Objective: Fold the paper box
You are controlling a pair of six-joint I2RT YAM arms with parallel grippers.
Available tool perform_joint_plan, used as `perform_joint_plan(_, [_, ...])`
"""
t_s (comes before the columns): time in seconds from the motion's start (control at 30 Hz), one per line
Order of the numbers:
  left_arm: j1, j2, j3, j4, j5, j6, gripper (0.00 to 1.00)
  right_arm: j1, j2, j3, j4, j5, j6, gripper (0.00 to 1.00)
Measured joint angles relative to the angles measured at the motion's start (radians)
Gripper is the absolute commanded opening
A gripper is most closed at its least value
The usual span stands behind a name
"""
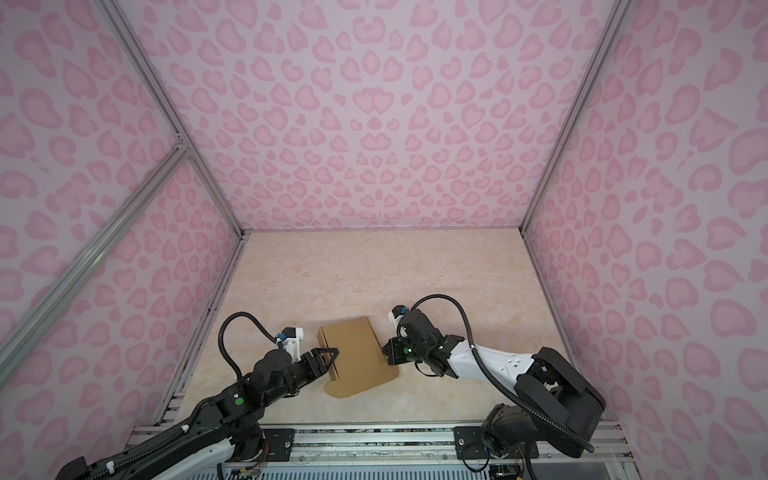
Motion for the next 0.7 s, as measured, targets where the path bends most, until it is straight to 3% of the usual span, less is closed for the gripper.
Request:
perform_joint_plan(0.27, [-0.001, -0.025, 0.010, -0.004, -0.017, -0.030, 0.54, -0.036, -0.064, 0.026, -0.066, 0.010, -0.018, 0.41])
perform_joint_plan(0.53, [-0.001, -0.097, 0.032, -0.006, -0.062, -0.124, 0.54, -0.111, -0.253, 0.018, -0.127, 0.022, 0.012, 0.55])
perform_joint_plan(0.7, [-0.001, -0.137, 0.072, -0.013, -0.109, -0.180, 0.54, -0.114, -0.412, -0.124, 0.014, -0.019, 0.199, 0.61])
